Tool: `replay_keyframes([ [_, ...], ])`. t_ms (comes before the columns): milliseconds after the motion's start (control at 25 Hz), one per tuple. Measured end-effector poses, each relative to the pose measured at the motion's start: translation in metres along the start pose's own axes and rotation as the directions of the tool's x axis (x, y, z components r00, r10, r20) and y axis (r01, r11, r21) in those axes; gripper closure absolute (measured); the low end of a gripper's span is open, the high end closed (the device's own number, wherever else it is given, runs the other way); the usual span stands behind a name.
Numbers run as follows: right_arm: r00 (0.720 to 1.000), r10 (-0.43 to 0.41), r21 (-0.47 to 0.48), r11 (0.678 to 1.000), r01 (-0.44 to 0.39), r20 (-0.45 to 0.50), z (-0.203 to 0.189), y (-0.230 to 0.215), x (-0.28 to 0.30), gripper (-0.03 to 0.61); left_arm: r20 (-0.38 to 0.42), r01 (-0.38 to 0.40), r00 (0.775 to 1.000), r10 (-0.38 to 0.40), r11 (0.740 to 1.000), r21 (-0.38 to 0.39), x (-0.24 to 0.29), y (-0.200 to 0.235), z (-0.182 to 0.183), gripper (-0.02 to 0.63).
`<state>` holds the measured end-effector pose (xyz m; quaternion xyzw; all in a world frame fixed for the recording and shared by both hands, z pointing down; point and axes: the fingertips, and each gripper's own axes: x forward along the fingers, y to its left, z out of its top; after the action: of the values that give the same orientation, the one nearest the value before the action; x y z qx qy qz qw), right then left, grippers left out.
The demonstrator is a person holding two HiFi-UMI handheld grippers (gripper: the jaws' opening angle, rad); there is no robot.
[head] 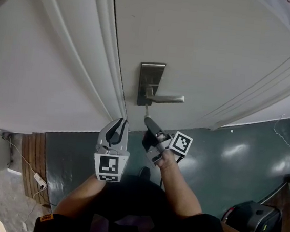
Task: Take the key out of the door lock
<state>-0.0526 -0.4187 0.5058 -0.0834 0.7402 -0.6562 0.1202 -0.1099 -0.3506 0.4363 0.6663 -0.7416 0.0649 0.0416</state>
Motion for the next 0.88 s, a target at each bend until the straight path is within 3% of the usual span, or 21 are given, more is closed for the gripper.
replay_keyframes([
  [80,1.000,-0.006,-0.031,1.000,0.006,0.006,-0.003,0.007,-0.006,0.563,-0.002,0.010,1.000,-0.010,1.000,-0.003,-0.002,-0.003,-0.001,0.552],
  [200,0.999,-0.045,-0.153,0.987,0.045,0.006,-0.008,0.020,-0.015,0.563,0.003,0.028,1.000,-0.028,1.000,-0.010,-0.006,-0.006,0.000,0.554],
  [320,0.993,-0.119,-0.270,0.955,0.122,0.027,-0.013,0.027,-0.024,0.563,0.008,0.047,0.999,-0.046,0.999,-0.016,-0.009,-0.008,0.002,0.555],
  [400,0.984,-0.174,-0.354,0.918,0.179,0.048,-0.015,0.030,-0.031,0.563,0.011,0.059,0.998,-0.059,0.998,-0.019,-0.012,-0.008,0.003,0.555],
  [600,0.954,-0.279,-0.566,0.771,0.293,0.114,-0.021,0.038,-0.042,0.563,0.019,0.094,0.995,-0.093,0.995,-0.025,-0.019,-0.010,0.005,0.559],
  [880,0.891,-0.385,-0.745,0.516,0.423,0.239,-0.039,0.053,-0.053,0.563,0.011,0.142,0.990,-0.142,0.989,-0.039,-0.031,-0.004,-0.003,0.577],
])
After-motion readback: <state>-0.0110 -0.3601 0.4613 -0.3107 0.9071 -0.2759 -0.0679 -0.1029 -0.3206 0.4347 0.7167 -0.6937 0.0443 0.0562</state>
